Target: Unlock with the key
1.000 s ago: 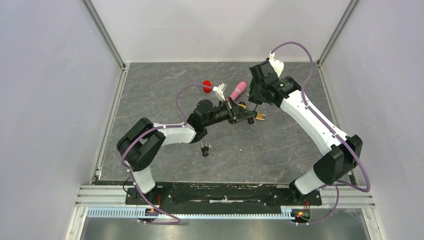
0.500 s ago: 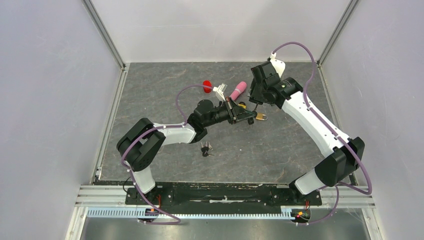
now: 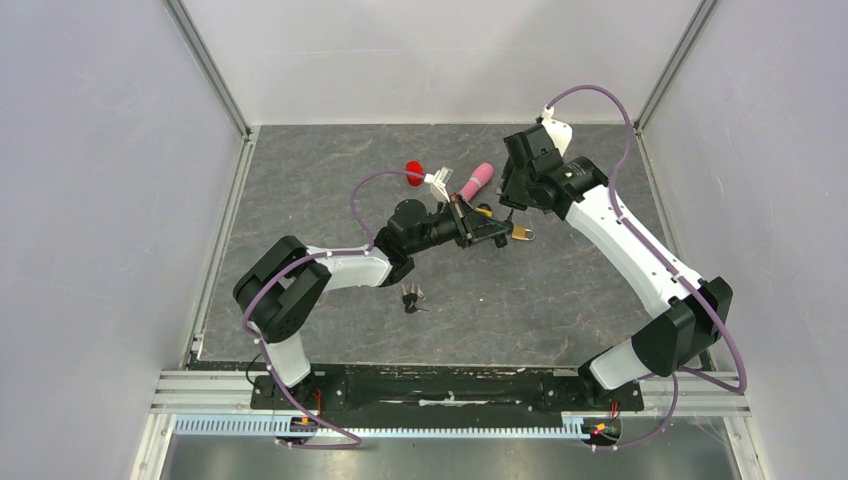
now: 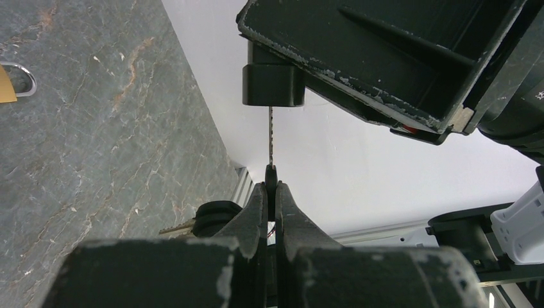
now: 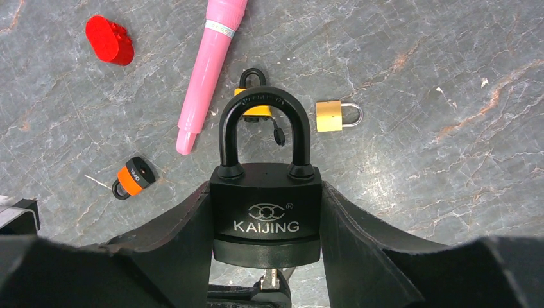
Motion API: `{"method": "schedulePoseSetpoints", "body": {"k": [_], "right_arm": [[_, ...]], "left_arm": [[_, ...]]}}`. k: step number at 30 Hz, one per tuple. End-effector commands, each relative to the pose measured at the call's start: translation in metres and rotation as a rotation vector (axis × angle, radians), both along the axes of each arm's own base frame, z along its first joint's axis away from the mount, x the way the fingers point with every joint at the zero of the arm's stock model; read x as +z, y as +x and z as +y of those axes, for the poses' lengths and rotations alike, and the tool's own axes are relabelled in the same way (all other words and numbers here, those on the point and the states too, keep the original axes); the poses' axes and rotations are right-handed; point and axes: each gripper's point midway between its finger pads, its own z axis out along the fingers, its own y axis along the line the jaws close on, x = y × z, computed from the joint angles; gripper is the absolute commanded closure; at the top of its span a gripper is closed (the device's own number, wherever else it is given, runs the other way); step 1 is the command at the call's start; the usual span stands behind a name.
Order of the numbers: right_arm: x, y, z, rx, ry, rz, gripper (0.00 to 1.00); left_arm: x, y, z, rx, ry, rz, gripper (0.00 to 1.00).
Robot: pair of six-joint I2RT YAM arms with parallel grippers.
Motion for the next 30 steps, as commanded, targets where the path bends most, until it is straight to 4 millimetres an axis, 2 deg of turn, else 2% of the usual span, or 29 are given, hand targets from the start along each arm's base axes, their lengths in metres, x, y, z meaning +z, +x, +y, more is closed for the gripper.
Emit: {"method": "schedulePoseSetpoints", "body": {"k": [1, 20, 30], "right_arm": [[0.036, 0.006, 0.001, -0.01, 0.053, -0.12, 1.0], [0.034, 0.008, 0.012, 0.05, 0.074, -0.117, 1.0], [0.034, 0.005, 0.014, 0.073, 0.083, -0.118, 1.0]], "left_arm": [[0.015, 0.003, 0.003, 0.017, -0.032, -0.033, 0.98], [0.031, -0.003, 0.0, -0.027, -0.055, -0.079, 0.98], [0.032, 0.009, 0.007, 0.037, -0.073, -0.054, 0.98]]}}
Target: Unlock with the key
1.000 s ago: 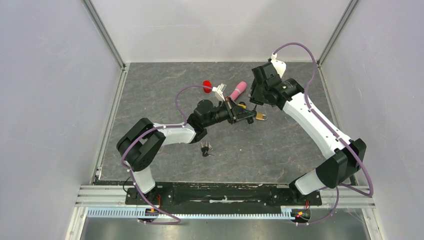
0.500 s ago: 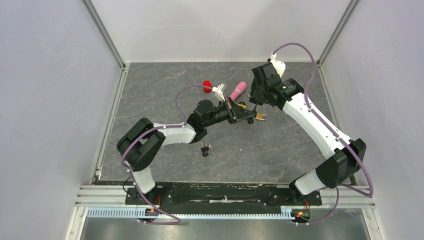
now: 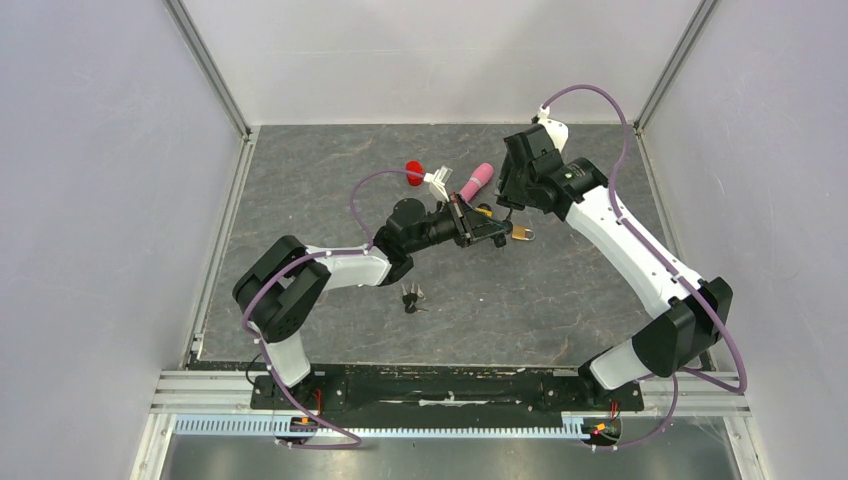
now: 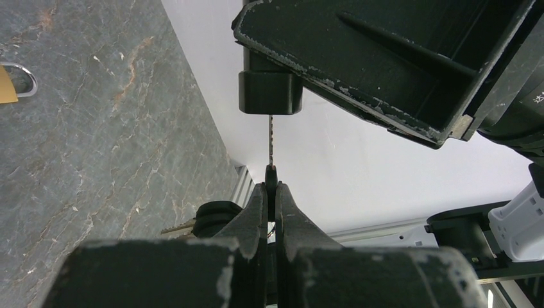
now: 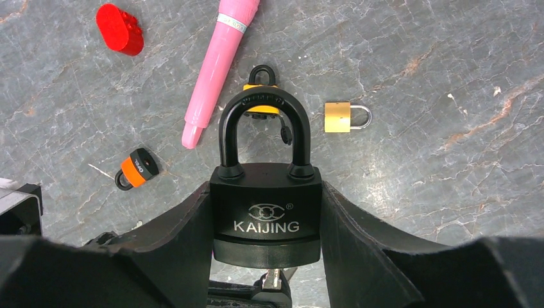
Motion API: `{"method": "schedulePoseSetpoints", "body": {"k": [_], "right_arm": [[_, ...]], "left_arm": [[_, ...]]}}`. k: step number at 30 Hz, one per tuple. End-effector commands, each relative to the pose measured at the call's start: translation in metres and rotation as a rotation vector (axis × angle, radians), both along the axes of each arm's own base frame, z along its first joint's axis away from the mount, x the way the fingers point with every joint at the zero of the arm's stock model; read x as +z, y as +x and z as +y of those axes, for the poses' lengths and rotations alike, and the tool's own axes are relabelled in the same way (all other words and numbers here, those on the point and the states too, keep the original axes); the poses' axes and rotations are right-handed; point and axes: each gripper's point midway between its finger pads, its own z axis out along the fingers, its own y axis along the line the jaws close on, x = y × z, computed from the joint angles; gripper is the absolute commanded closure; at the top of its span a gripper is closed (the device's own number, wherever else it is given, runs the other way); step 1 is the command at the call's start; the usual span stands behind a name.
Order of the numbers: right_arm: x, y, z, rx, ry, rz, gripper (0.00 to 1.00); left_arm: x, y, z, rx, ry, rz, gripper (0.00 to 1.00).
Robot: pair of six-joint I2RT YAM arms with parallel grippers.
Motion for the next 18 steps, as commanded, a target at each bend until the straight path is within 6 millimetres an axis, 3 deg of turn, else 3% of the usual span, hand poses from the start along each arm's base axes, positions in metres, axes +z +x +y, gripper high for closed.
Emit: {"method": "schedulePoseSetpoints", "body": {"k": [1, 18], "right_arm": [[0.034, 0.005, 0.007, 0.018, 0.078, -0.119, 1.0], [0.034, 0.003, 0.005, 0.002, 0.087, -0.124, 1.0]], "left_arm": [[0.034, 0.01, 0.007, 0.06, -0.078, -0.051, 0.98], [0.031, 0.012, 0.016, 0.113, -0.116, -0.031, 0.98]]}}
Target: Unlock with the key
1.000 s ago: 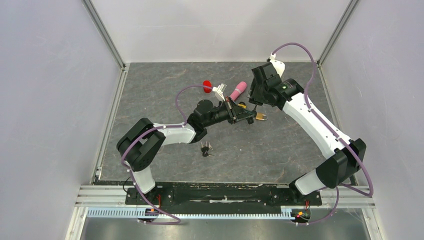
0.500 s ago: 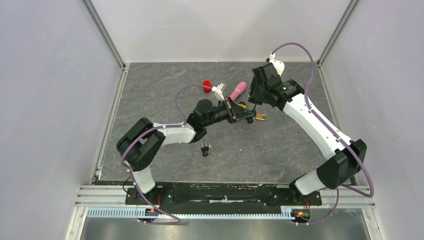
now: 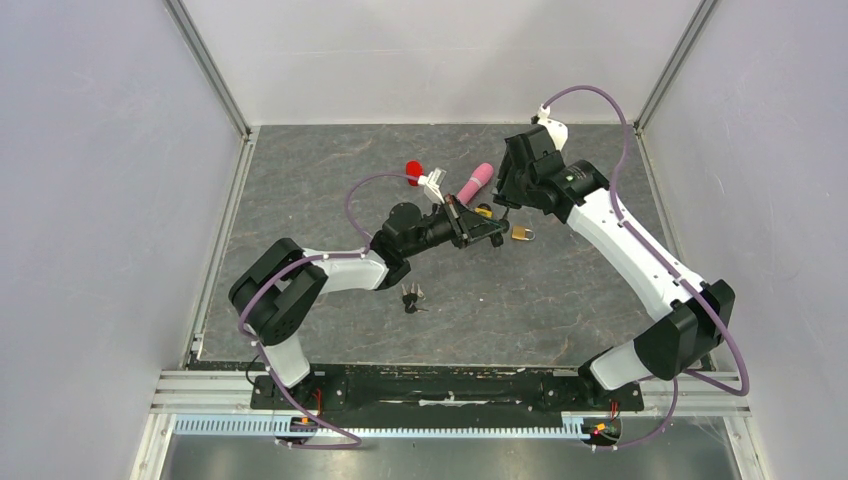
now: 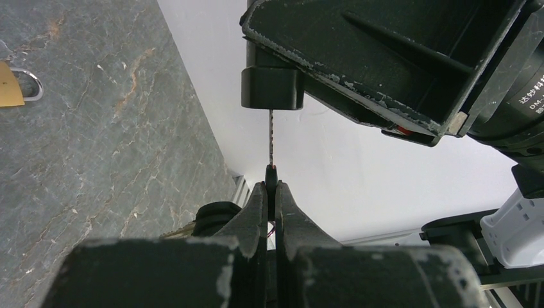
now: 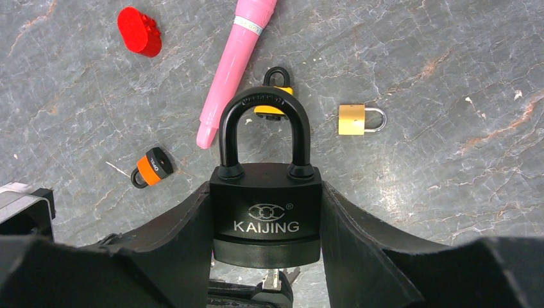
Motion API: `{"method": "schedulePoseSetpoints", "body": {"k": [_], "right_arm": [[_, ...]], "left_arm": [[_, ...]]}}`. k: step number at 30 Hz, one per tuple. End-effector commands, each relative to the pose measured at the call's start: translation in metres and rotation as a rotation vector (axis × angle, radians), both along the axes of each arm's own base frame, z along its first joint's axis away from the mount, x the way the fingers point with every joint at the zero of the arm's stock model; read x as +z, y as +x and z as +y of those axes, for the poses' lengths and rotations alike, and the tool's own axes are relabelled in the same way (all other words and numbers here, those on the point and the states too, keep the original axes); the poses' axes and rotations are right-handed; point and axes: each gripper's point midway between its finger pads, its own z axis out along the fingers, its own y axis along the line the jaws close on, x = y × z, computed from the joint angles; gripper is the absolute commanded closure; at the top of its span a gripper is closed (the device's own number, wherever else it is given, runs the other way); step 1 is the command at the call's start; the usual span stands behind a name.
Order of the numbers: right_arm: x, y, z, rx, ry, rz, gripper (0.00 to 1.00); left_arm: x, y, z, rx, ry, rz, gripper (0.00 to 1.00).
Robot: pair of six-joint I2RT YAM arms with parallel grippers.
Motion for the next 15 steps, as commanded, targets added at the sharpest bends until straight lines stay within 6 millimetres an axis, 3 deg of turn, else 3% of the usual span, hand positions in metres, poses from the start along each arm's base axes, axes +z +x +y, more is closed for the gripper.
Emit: {"method": "schedulePoseSetpoints", "body": {"k": [1, 15], "right_arm": [[0.031, 0.001, 0.0, -0.012, 0.053, -0.098, 1.0], [0.021, -0.002, 0.011, 0.04, 0.093, -0.077, 1.0]], "left_arm": [[0.027, 0.009, 0.009, 0.061, -0.095, -0.035, 0.98], [0.033, 0.009, 0.008, 0.053, -0.101, -0.049, 0.98]]}}
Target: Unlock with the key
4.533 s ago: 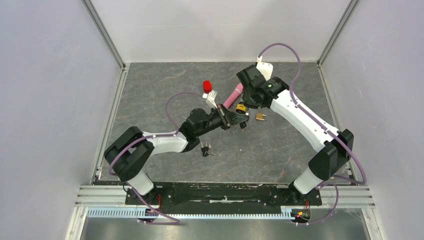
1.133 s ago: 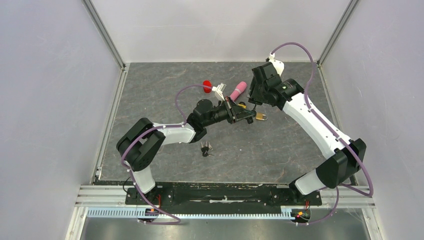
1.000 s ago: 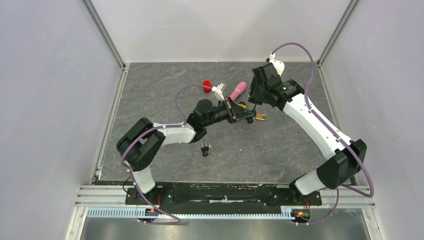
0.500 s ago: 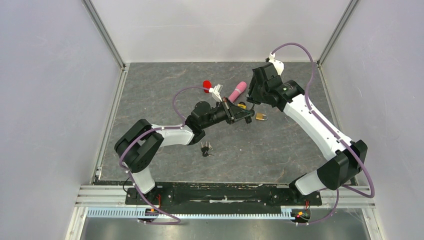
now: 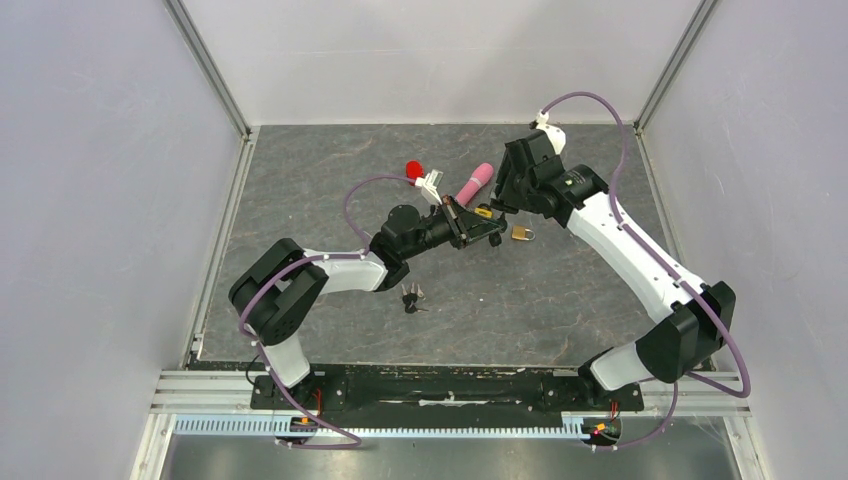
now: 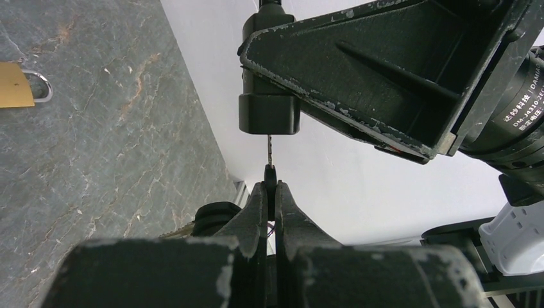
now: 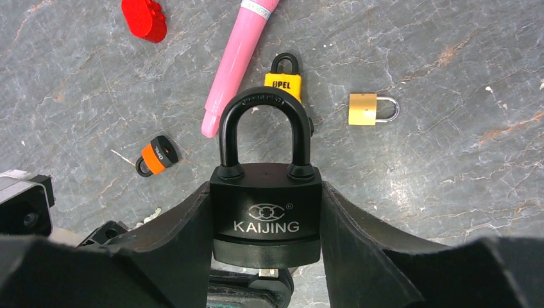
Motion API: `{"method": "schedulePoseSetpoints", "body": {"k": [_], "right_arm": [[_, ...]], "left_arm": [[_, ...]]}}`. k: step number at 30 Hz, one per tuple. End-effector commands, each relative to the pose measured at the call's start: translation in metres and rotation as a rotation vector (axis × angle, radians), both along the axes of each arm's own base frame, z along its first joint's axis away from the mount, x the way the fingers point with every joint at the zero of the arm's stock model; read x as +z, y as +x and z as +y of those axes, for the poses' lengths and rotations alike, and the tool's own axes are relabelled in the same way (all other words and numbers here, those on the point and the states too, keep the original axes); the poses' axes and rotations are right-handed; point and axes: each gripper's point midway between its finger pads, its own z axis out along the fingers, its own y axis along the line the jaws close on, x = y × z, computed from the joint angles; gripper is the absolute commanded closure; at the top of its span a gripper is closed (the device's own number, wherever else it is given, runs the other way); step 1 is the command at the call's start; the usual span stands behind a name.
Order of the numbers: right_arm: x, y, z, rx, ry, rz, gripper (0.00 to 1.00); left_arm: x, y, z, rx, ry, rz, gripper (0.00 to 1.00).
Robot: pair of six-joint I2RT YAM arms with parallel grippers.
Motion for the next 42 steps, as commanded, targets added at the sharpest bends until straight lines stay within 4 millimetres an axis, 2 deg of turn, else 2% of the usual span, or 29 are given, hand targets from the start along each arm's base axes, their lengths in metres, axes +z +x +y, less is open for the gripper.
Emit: {"method": "schedulePoseSetpoints", "body": {"k": [1, 9, 21, 25, 32, 42], "right_arm": [[0.028, 0.003, 0.006, 0.024, 0.061, -0.094, 1.0], [0.034, 0.005, 0.011, 0.048, 0.078, -0.115, 1.0], [0.024, -0.009, 0.027, 0.084, 0.071, -0.107, 1.0], [0.022, -0.012, 0.031, 0.103, 0.08, -0.1, 1.0], [0.027, -0.013, 0.021, 0.086, 0.046, -0.124, 1.0], [0.014, -0.018, 0.04, 0.111, 0.135, -0.091, 1.0]], "left_arm": [[0.033, 0.006, 0.003, 0.023, -0.082, -0.055, 0.98], [0.032, 0.004, 0.0, -0.001, -0.074, -0.045, 0.98], [0.051, 0.018, -0.003, 0.044, -0.045, -0.081, 0.98], [0.055, 0.025, 0.005, 0.071, -0.044, -0.088, 0.98], [0.056, 0.034, 0.03, 0.102, -0.021, -0.107, 0.98], [0.062, 0.037, 0.043, 0.181, 0.157, -0.213, 0.98]]}}
